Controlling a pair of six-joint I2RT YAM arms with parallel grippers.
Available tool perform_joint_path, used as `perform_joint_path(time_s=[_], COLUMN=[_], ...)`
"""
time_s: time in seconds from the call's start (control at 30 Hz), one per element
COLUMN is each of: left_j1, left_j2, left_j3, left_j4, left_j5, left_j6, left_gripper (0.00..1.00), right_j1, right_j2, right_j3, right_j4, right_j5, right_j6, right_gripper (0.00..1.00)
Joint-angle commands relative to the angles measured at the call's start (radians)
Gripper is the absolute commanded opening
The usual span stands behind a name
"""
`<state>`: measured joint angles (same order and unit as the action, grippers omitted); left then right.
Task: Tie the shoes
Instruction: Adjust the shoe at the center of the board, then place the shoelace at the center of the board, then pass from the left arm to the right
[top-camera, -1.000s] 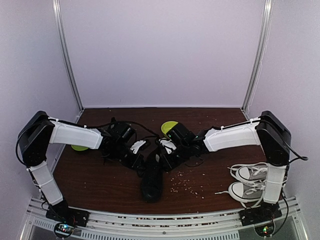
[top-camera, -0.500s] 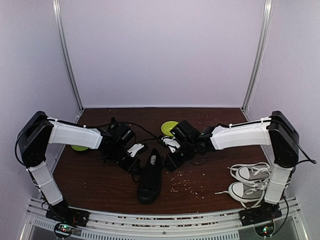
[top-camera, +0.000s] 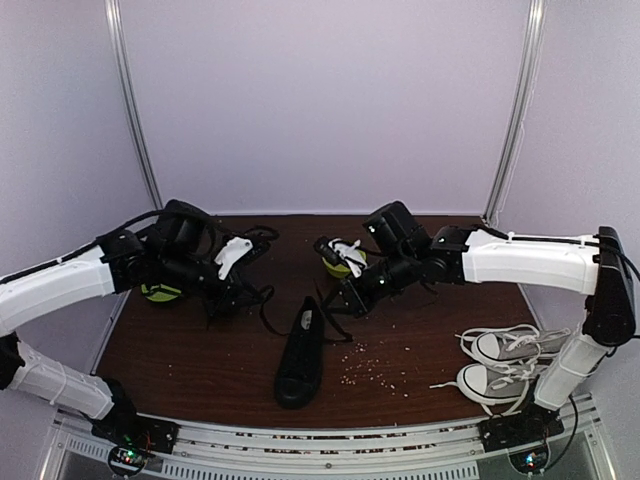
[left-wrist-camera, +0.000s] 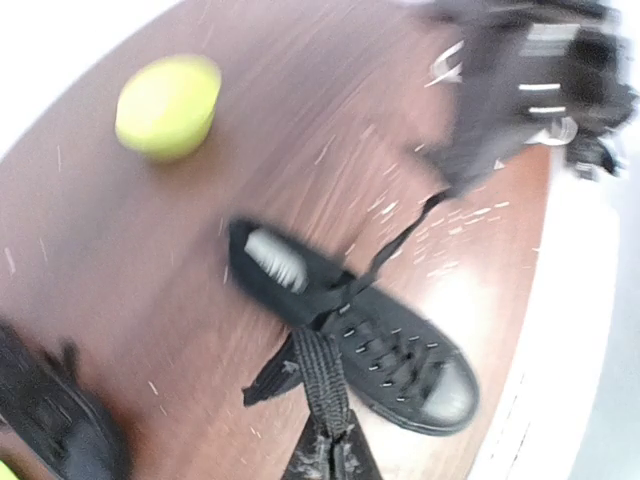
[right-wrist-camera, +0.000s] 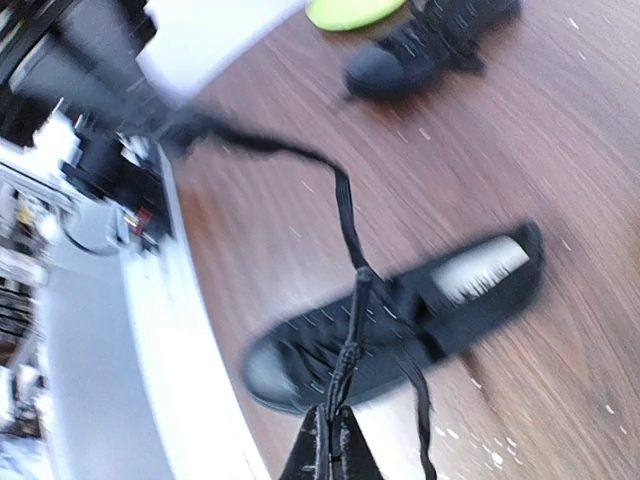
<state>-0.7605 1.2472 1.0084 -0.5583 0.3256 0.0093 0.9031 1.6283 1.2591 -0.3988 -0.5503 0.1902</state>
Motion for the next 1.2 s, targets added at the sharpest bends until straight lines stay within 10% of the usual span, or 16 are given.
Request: perform_joint_path(time_s=[0.0, 0.4, 0.57, 1.0, 1.17], left_j1=[-0.022, -0.091, -0.09, -0.011, -0.011], left_j2=[-0.106, 0.007, 0.034, 0.051, 0.069], left_j3=[-0.011, 0.08, 0.058, 0.072, 0.078], left_j4=[-0.049, -0.137, -0.084, -0.013, -0.017], left_j5=[0.178, 0.196, 0.104, 0.078, 0.073], left_j6=[0.268, 0.448, 0.384, 0.307, 0.302], left_gripper=[0.0, 0.0, 0.0, 0.0, 0.0], right_j1=[0.011, 0.072, 0.057, 0.024, 0.057], right_j2=[0.061, 0.356, 0.374, 0.129, 0.179], right_j3=[0.107, 0.405, 0.399, 0.022, 0.047], right_j4=[0.117, 0.188, 0.166, 0.448, 0.523], right_j5=[-0.101, -0.062, -0.114, -0.24, -0.203], right_j6=[0.157, 0.24, 0.213, 0.073, 0.079], right_gripper=[0.0, 0.01, 0.36, 0.79, 0.72])
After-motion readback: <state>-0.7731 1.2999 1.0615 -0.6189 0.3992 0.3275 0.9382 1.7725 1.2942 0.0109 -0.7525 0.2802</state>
